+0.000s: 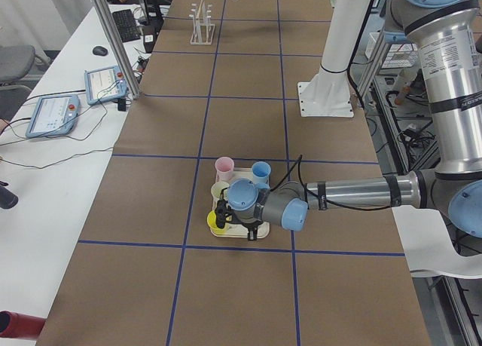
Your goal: Transfer IKEA cup to right arm and place on rack
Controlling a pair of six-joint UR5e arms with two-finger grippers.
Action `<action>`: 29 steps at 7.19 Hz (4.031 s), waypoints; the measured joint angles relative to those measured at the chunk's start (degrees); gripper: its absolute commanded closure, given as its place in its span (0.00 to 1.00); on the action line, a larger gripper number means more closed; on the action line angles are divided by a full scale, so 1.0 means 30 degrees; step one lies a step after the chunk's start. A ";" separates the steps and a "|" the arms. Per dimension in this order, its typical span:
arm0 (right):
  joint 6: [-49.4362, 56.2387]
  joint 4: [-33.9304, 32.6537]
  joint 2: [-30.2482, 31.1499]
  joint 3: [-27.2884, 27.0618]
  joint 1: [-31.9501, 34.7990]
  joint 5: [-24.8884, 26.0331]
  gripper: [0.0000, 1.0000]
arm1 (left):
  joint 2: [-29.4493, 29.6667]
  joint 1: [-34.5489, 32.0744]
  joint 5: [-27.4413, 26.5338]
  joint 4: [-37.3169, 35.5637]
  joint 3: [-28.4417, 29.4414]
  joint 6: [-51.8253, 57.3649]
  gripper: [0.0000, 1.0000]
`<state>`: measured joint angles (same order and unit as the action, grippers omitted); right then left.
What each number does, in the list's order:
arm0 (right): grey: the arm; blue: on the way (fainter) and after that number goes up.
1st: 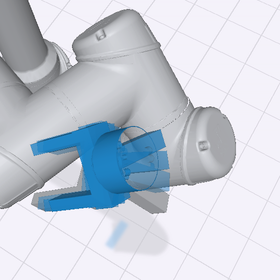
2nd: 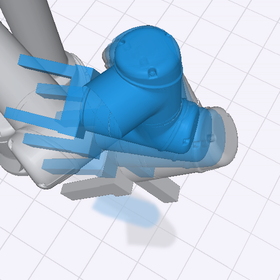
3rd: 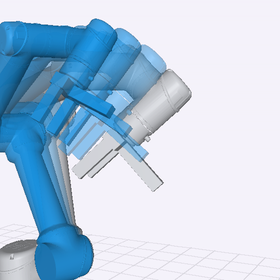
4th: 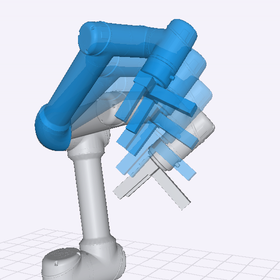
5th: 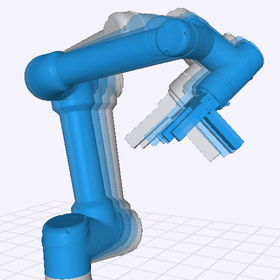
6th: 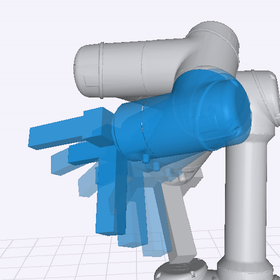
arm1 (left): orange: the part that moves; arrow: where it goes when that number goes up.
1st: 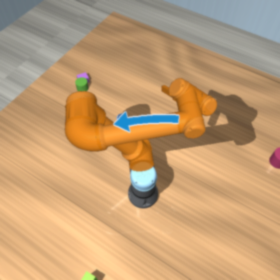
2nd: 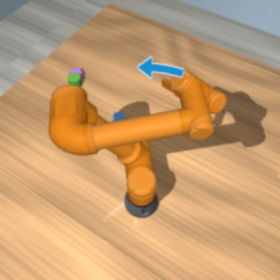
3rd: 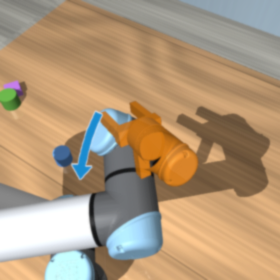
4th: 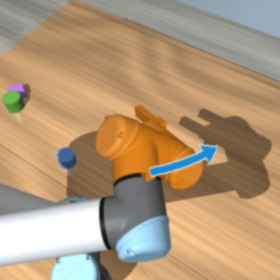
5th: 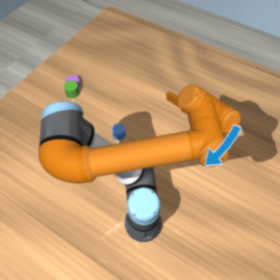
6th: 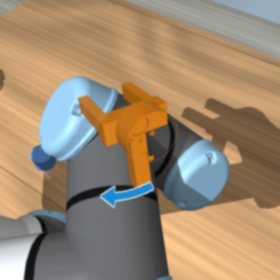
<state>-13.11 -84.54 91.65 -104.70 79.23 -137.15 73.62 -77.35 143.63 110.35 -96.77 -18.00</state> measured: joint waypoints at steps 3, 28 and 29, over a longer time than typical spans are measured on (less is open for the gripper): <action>-0.4004 0.3168 -0.0188 0.0002 -0.1447 0.0215 0.00 | 0.1029 -0.1995 -0.0034 -0.1352 -0.1604 -0.0740 1.00; -3.7510 2.0859 -0.7337 0.0475 -1.1101 0.8651 0.01 | 1.5113 1.4928 -1.6907 1.9739 -0.0359 -3.7581 1.00; -3.8130 2.2368 -0.7353 0.0534 -1.1721 0.9641 0.01 | 1.5241 1.5108 -1.6892 2.1516 0.0470 -3.7824 1.00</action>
<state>-127.50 -17.43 69.59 -103.09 44.07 -108.22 119.34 -32.03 92.95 174.90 -95.36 -131.47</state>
